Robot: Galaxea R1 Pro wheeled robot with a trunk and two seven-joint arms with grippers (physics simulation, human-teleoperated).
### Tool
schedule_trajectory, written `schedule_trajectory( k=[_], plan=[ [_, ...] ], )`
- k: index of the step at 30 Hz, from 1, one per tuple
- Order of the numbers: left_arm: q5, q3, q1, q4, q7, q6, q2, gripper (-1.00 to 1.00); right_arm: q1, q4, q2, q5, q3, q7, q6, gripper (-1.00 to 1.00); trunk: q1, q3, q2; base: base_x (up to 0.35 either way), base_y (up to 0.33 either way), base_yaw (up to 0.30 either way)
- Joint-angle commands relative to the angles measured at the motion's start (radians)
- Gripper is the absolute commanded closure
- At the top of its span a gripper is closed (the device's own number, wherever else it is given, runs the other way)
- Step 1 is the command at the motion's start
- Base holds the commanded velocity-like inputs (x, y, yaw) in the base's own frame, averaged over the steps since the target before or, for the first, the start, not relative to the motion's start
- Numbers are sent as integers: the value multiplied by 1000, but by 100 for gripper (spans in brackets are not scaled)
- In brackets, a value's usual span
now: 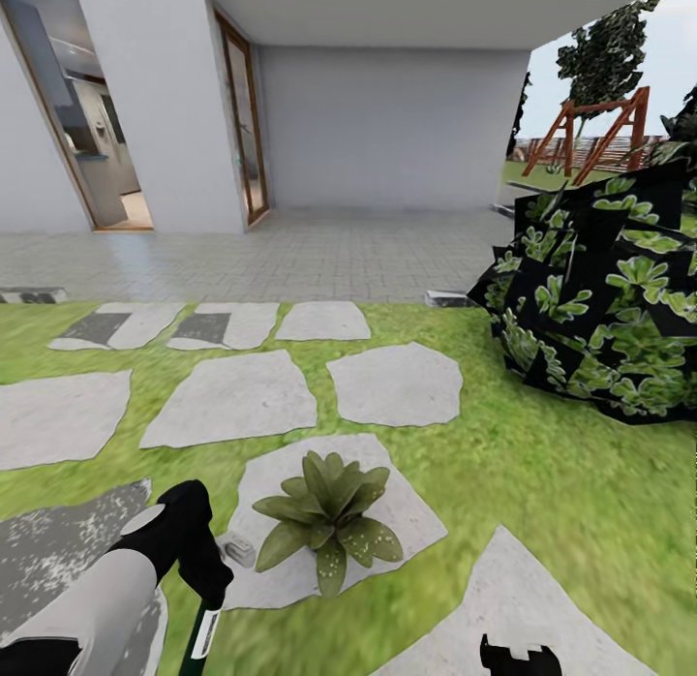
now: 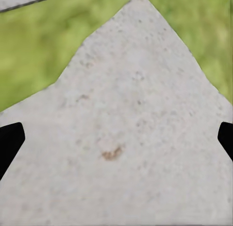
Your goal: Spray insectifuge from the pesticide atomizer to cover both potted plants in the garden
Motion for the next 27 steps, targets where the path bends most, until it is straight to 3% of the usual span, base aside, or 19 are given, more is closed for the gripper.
schedule_trajectory(
  k=[1,14,20,27],
  plan=[
    [-5,-4,0,-2,-9,10,1,100,-1,2,-1,11,-8,-3,-3,-100,0,-1,0,7,17,-34],
    [-3,-6,0,-4,-8,6,1,100,-1,2,-3,9,-8,-3,-3,-100,0,-1,0,-53,16,-38],
    [-3,-3,0,-4,-8,8,1,100,-1,2,1,8,-8,-3,-2,-100,0,-4,0,-228,201,-262],
    [-4,-1,-1,-4,-8,9,1,100,-1,2,1,8,-8,-4,-3,-100,0,-6,0,58,295,-66]
  ],
)
